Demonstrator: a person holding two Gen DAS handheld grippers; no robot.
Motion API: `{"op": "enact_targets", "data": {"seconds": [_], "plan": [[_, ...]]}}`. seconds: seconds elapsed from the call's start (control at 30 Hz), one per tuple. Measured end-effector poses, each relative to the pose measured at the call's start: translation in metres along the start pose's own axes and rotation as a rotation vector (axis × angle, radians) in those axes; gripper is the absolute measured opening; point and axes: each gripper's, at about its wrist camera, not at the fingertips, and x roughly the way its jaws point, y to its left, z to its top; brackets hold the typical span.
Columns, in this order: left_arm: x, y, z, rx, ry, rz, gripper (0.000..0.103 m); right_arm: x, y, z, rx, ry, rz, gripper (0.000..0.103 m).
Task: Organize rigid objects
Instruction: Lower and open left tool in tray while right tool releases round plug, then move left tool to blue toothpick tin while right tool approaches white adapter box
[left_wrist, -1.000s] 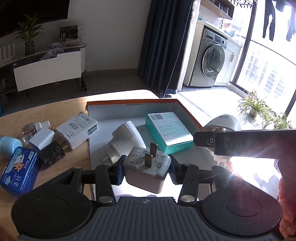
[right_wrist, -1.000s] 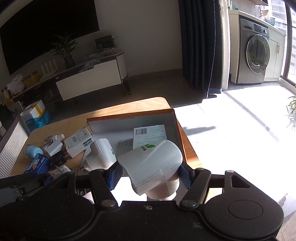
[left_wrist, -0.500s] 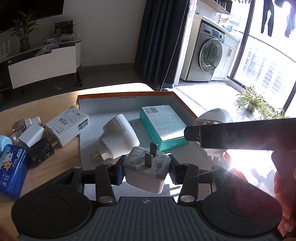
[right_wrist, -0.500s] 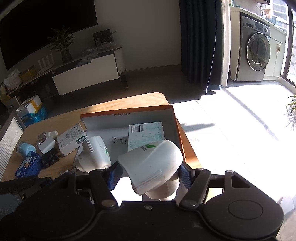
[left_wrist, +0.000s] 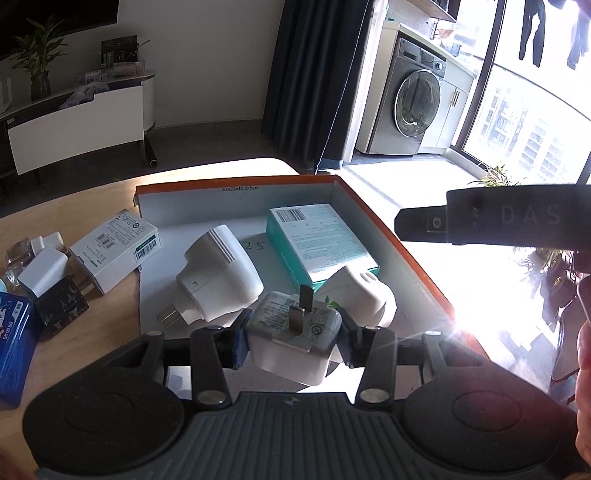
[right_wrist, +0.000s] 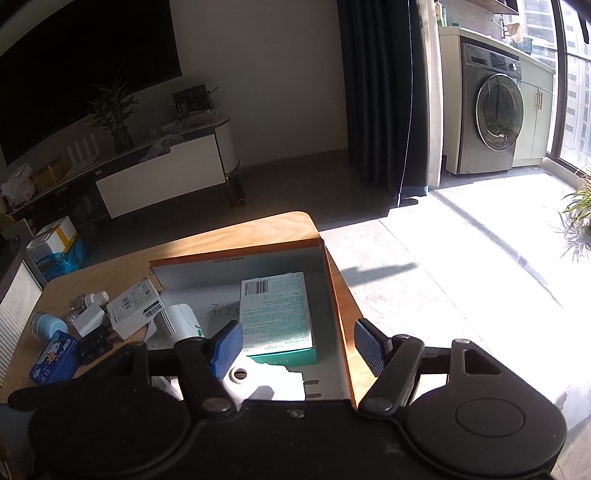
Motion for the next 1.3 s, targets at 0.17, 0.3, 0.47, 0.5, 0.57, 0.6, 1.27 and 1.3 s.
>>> {"op": "enact_targets", "data": {"seconds": [0.17,0.3,0.47,0.5,0.57,0.6,1.27,1.3], "plan": [[-0.006,-0.002,0.002,0.006,-0.011,-0.009,0.054,-0.008,-0.002,0.000,0.008,-0.015,0.006,0.081],[-0.016,0.002,0.006,-0.007,-0.038,0.012,0.062,-0.012,0.002,0.000,0.004,-0.021,0.020,0.081],[-0.029,0.011,0.008,-0.031,-0.051,0.056,0.071,-0.017,0.011,0.000,-0.010,-0.023,0.034,0.081],[-0.032,0.014,0.009,-0.038,-0.055,0.067,0.073,-0.017,0.012,0.000,-0.011,-0.022,0.038,0.081],[-0.039,0.018,0.009,-0.051,-0.062,0.086,0.078,-0.018,0.016,-0.001,-0.016,-0.019,0.051,0.081],[-0.041,0.020,0.009,-0.056,-0.066,0.096,0.081,-0.020,0.017,-0.002,-0.021,-0.018,0.056,0.081],[-0.086,0.077,-0.010,-0.157,-0.100,0.236,0.085,-0.014,0.074,-0.014,-0.119,0.033,0.152,0.081],[-0.088,0.080,-0.012,-0.161,-0.101,0.242,0.085,-0.013,0.077,-0.015,-0.123,0.036,0.158,0.081]]}}
